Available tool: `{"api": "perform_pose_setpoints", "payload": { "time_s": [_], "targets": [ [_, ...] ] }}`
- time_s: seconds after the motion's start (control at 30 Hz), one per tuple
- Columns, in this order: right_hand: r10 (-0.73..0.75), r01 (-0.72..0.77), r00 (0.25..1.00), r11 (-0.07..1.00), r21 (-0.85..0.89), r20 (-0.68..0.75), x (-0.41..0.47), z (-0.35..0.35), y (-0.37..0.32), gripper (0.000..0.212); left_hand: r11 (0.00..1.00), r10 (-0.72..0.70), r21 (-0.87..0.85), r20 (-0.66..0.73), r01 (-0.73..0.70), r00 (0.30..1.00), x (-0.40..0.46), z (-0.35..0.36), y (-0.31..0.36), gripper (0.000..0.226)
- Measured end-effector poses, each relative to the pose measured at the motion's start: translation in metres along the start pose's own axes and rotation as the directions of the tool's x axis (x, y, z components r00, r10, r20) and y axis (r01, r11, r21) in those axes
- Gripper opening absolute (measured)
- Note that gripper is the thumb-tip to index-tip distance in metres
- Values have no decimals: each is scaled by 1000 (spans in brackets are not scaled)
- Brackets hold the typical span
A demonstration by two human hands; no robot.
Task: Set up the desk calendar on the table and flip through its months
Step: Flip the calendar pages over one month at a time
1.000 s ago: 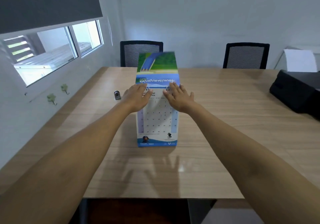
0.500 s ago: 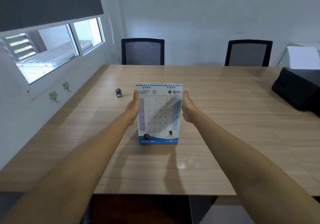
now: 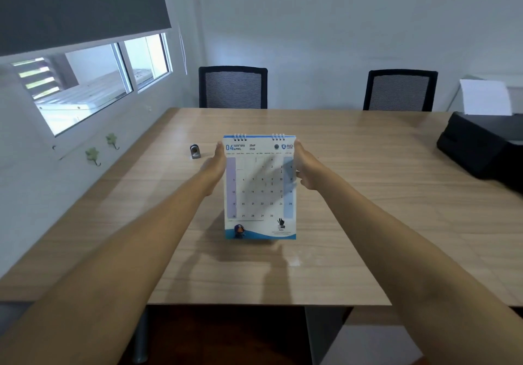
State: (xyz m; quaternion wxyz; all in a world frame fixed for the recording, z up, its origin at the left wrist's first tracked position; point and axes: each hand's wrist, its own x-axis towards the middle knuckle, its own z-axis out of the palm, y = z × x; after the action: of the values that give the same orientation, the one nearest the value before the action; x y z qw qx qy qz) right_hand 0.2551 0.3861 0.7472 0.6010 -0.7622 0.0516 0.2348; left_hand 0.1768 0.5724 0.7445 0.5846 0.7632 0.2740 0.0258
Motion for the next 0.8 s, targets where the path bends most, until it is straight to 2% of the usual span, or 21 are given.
{"api": "perform_pose_setpoints", "payload": {
  "time_s": [0.07,0.17,0.27,0.33,0.4,0.43,0.47,0.5,0.57,0.6,0.67,0.73,0.8],
  "targets": [
    [-40,39,999,997,-74,-15,-5,-7,-5,77,999,24,-24,-93,-26,995,3,-6,1,81],
    [-117,113,991,992,-59,-63,-14,-21,-16,51,993,44,-102,-162,-61,986,0,-14,12,79],
    [-170,176,983,980,92,-68,-27,-35,-27,40,967,34,-245,-153,-72,988,-3,-20,28,76],
    [-188,188,982,947,262,-27,-30,-40,-34,38,921,35,-380,-126,-80,991,-8,-24,40,74],
    [-210,174,976,903,393,51,-30,-39,-38,41,841,59,-537,-29,-65,998,-8,-23,47,73],
    [-231,180,970,893,413,76,-31,-36,-39,46,836,96,-541,-16,-90,995,-9,-20,49,73],
    [-253,206,965,894,398,70,-30,-30,-39,51,868,143,-474,-41,-146,989,-8,-16,50,73],
    [-289,258,956,905,337,43,-30,-24,-38,52,914,204,-338,-95,-224,974,-6,-11,50,73],
    [-404,402,915,910,96,-2,-31,-11,-34,52,923,384,64,-172,-379,907,-5,-3,49,69],
    [-474,473,881,879,-57,6,-29,-7,-31,53,868,473,260,-172,-424,864,-3,0,47,65],
    [-565,550,822,757,-353,67,-22,1,-24,56,723,594,490,-83,-486,800,6,4,42,59],
    [-560,494,822,612,-618,102,-9,4,-19,57,595,632,605,54,-529,773,20,6,34,60],
    [-503,399,857,509,-763,112,2,6,-16,59,523,602,674,142,-522,786,32,9,25,57]
  ]
}}
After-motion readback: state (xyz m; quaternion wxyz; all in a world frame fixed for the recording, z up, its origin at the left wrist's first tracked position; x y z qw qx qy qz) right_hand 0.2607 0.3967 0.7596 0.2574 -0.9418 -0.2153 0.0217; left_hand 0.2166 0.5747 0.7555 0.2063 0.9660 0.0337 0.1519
